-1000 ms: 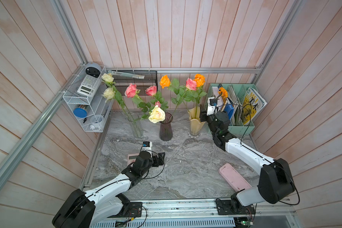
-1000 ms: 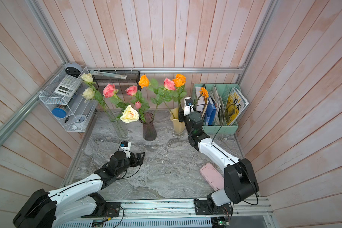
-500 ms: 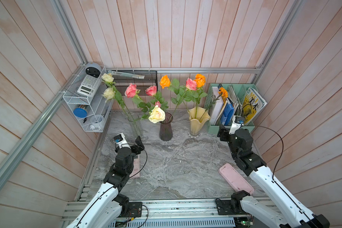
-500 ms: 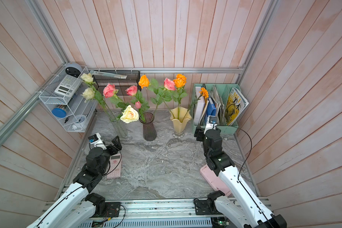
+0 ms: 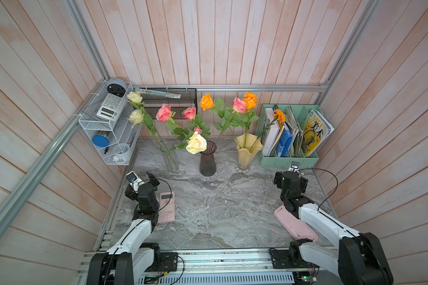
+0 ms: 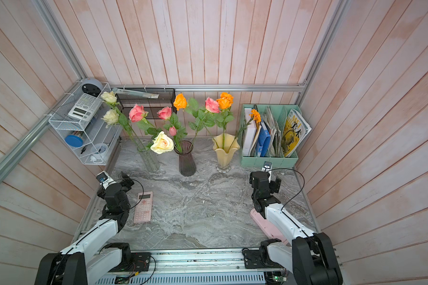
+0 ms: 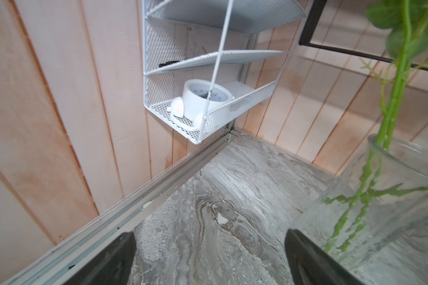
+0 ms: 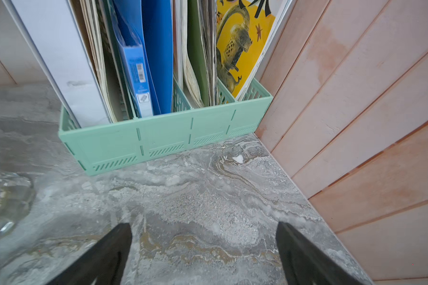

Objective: Arrange the flowers in different vases according to their colors
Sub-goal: Reset both arms

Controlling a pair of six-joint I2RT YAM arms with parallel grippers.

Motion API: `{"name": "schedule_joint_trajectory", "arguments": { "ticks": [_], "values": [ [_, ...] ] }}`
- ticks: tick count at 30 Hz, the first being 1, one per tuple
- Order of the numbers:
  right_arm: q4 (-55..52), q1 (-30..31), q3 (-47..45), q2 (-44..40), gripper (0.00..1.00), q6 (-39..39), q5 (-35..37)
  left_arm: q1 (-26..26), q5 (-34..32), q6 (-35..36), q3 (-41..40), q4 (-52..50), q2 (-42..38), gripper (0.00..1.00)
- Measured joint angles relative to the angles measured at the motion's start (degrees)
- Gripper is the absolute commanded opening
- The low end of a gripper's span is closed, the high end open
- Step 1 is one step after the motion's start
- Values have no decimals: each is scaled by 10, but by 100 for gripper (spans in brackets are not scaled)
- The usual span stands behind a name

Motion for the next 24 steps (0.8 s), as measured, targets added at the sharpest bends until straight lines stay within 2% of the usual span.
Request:
{"name": "schedule_joint_trajectory", "arguments": {
  "ticks": [8,13,15,24],
  "values": [
    [252,-12,-84,110,98,-47,7,0,59,35,-17,151,134,100],
    [406,-70,-145,167,98,-39,-19,-2,93,57,-37,296,254,100],
    [417,-75,-148,170,98,-37,-30,-10,99,71,-43,327,299,100],
    [410,-75,-90,170,98,-38,-76,-19,125,96,25,280,287,100]
  ]
}}
